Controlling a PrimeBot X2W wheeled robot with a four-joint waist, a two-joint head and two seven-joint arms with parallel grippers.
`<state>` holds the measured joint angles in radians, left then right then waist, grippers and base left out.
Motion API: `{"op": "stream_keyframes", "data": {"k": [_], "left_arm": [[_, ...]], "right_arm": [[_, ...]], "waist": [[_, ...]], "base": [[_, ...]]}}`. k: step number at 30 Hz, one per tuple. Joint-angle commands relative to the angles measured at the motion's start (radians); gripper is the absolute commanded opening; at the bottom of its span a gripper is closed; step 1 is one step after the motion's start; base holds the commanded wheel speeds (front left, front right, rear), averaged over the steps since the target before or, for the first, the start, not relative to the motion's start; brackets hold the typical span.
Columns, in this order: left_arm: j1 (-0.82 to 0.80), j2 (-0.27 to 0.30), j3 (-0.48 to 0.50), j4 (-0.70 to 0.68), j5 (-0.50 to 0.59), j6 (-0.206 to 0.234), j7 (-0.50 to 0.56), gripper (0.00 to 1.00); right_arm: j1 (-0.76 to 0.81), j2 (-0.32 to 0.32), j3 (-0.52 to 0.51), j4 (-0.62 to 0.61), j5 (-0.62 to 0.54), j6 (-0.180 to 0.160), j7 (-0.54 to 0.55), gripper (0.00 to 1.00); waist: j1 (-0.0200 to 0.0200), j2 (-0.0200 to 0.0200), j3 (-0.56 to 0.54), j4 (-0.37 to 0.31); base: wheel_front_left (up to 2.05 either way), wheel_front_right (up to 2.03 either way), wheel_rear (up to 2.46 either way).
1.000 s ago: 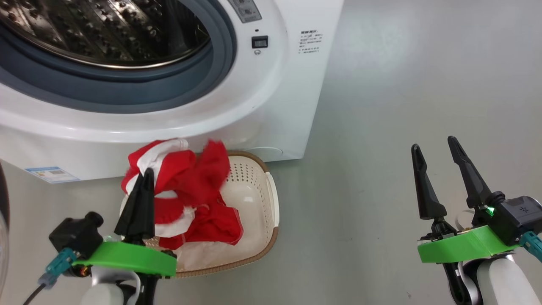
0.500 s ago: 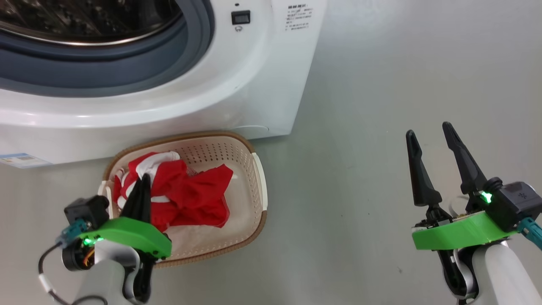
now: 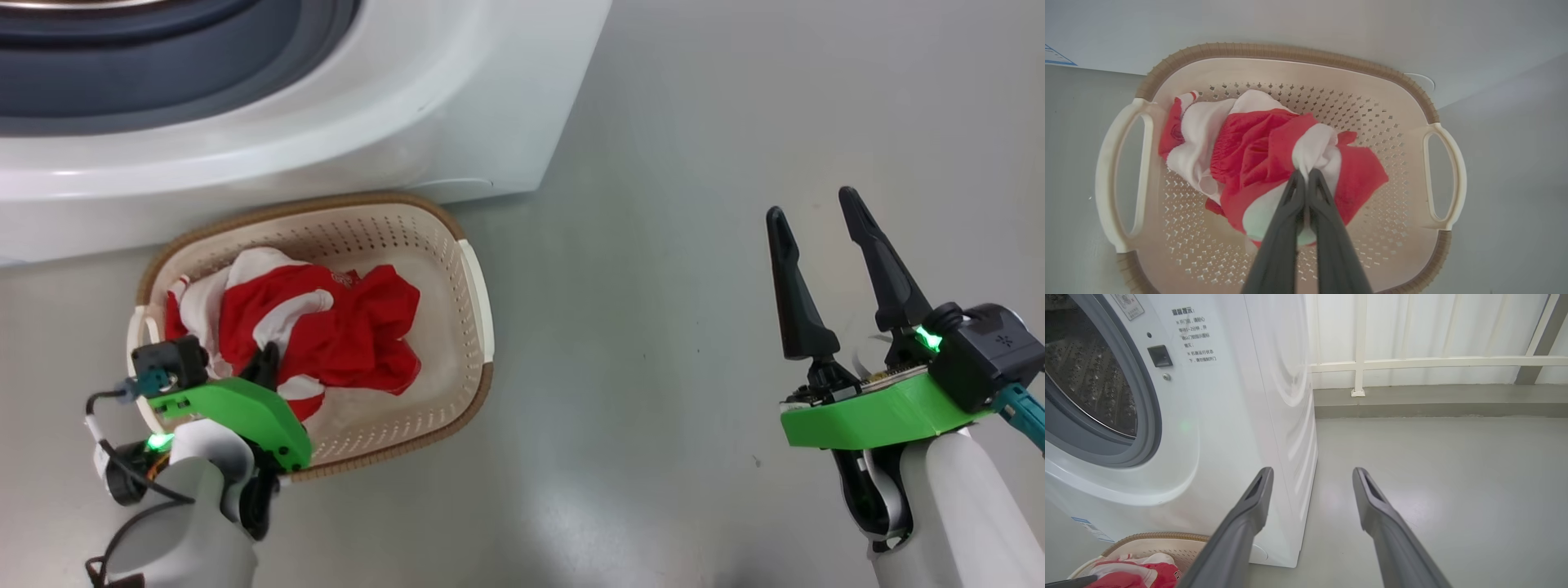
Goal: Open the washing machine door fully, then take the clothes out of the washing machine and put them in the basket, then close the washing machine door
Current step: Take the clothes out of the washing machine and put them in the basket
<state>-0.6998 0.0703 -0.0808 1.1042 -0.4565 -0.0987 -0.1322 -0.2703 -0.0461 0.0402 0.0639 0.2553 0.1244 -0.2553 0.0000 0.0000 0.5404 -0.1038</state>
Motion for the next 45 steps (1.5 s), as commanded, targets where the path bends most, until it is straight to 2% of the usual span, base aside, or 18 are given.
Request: {"op": "stream_keyframes", "data": {"k": [1,5,16,17,18,19,22,28,34,43,44,45], "left_arm": [[-0.021,0.039,0.017,0.03,-0.001,-0.005,-0.003,0.0],[-0.07,0.044,0.004,0.115,0.002,-0.009,0.001,0.0],[-0.115,0.053,-0.017,0.169,0.006,0.0,0.014,0.0],[-0.117,0.055,-0.02,0.171,0.008,0.002,0.015,0.04],[-0.119,0.058,-0.023,0.173,0.009,0.004,0.013,0.39],[-0.121,0.06,-0.024,0.174,0.009,0.006,0.008,1.0],[-0.127,0.059,-0.028,0.177,0.01,0.017,-0.008,1.0],[-0.126,0.056,-0.033,0.177,0.006,0.009,-0.069,1.0],[-0.098,0.047,-0.025,0.127,0.002,0.014,-0.125,1.0],[0.07,0.039,0.03,-0.226,0.056,0.006,-0.129,1.0],[0.07,0.039,0.03,-0.226,0.056,0.006,-0.129,1.0],[0.115,0.035,0.044,-0.317,0.087,0.004,-0.129,1.0]], "right_arm": [[-0.012,-0.004,0.024,-0.022,0.006,0.006,-0.006,1.0],[-0.029,-0.004,0.036,-0.023,0.006,0.006,-0.006,1.0],[-0.044,-0.004,0.047,-0.021,0.013,0.006,-0.006,1.0],[-0.045,-0.004,0.047,-0.021,0.014,0.006,-0.006,1.0],[-0.046,-0.004,0.047,-0.021,0.015,0.006,-0.006,1.0],[-0.047,-0.004,0.046,-0.02,0.018,0.006,-0.006,1.0],[-0.048,-0.004,0.041,-0.017,0.023,0.006,-0.006,1.0],[-0.053,-0.004,0.034,-0.011,0.03,0.006,-0.006,1.0],[-0.049,-0.004,0.018,0.0,0.025,0.006,-0.006,1.0],[-0.016,-0.004,-0.015,0.031,-0.004,0.006,-0.006,1.0],[-0.016,-0.004,-0.015,0.031,-0.004,0.006,-0.006,1.0],[-0.009,-0.004,-0.024,0.035,-0.011,0.006,-0.006,1.0]], "waist": [[0.0,0.0,0.046,-0.016],[0.0,0.0,0.085,-0.033],[0.0,0.0,0.128,-0.064],[0.0,0.0,0.131,-0.067],[0.0,0.0,0.133,-0.069],[0.0,0.0,0.134,-0.071],[0.0,0.0,0.133,-0.071],[0.0,0.0,0.106,-0.058],[0.0,0.0,0.05,-0.034],[0.0,0.0,-0.073,0.006],[0.0,0.0,-0.073,0.006],[0.0,0.0,-0.101,0.015]], "base": [[0.0,0.0,0.0],[0.0,0.0,0.0],[0.0,0.0,0.0],[0.0,0.0,0.0],[0.0,0.0,0.0],[0.0,0.0,0.0],[0.0,0.0,0.0],[0.0,0.0,0.0],[0.0,0.0,0.0],[0.0,0.0,0.0],[0.0,0.0,0.0],[0.0,0.0,0.0]]}}
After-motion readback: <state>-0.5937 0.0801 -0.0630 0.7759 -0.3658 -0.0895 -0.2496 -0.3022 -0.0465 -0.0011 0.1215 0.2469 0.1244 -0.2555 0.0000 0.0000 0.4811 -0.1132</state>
